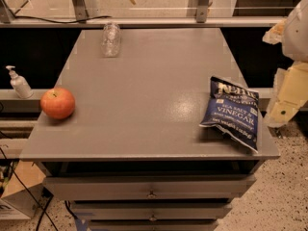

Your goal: Move blue chip bag near water bottle

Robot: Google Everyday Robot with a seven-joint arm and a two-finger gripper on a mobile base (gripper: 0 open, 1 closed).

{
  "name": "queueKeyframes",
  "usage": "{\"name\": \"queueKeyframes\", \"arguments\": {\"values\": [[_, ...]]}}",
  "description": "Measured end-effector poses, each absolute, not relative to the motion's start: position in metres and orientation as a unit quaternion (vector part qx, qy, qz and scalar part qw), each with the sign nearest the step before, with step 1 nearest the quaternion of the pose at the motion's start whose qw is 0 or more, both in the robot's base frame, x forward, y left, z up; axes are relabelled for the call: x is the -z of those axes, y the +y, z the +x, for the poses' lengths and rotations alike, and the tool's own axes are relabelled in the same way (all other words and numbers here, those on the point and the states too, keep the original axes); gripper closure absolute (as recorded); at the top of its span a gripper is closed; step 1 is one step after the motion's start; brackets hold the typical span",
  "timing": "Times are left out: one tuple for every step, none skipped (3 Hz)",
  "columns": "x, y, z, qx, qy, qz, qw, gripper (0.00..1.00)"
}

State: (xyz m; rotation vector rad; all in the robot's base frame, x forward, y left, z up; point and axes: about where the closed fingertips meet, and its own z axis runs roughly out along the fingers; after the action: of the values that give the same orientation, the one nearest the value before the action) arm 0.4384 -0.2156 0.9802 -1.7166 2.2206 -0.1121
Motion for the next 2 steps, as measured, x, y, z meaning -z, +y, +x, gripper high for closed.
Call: {"name": "queueKeyframes", "arguments": {"values": [[-0.9803,-0.2156,0.4384,0.039,0.780,-0.603,0.166,0.00],[-0.9714,-0.2165,0.4444,0.008,0.776,-0.602,0.192,0.00]]}}
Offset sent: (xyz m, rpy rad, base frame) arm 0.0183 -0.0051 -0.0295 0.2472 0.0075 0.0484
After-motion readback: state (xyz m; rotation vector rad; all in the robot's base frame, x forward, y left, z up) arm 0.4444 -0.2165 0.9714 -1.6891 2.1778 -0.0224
